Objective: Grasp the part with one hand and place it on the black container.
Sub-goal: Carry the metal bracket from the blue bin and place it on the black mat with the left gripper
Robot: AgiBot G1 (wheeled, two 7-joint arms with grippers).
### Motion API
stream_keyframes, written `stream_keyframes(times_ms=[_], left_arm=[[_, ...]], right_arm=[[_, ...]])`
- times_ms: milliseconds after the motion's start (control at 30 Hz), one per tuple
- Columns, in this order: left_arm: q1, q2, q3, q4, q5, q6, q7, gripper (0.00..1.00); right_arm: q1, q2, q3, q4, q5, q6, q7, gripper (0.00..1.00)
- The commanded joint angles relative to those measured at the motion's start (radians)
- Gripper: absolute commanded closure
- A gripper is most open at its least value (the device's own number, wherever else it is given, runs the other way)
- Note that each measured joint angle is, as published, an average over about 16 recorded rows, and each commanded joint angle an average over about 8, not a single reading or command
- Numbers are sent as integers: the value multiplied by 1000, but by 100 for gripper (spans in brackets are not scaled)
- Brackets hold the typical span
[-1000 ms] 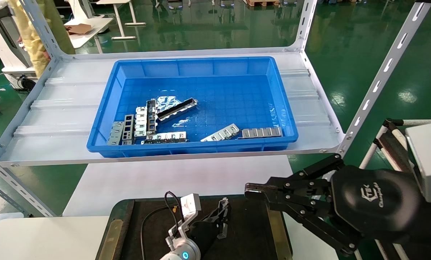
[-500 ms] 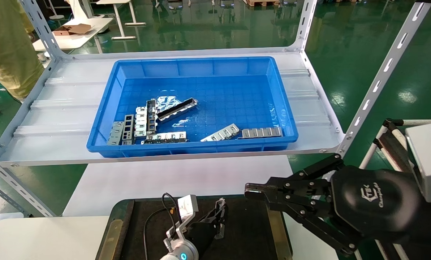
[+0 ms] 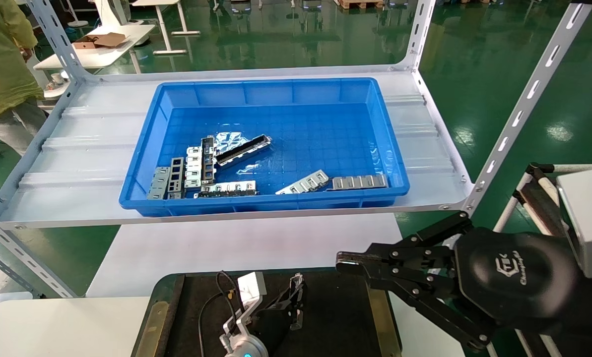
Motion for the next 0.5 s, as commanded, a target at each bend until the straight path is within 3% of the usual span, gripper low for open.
stream_keyframes(times_ms=[33,500], left_arm=[[2,0,9,3,22,-9,-26,100],[9,0,72,49,140,-47,-185,100]], right_arm=[[0,0,0,0,0,0,0,100],[0,0,-1,0,1,0,0,100]])
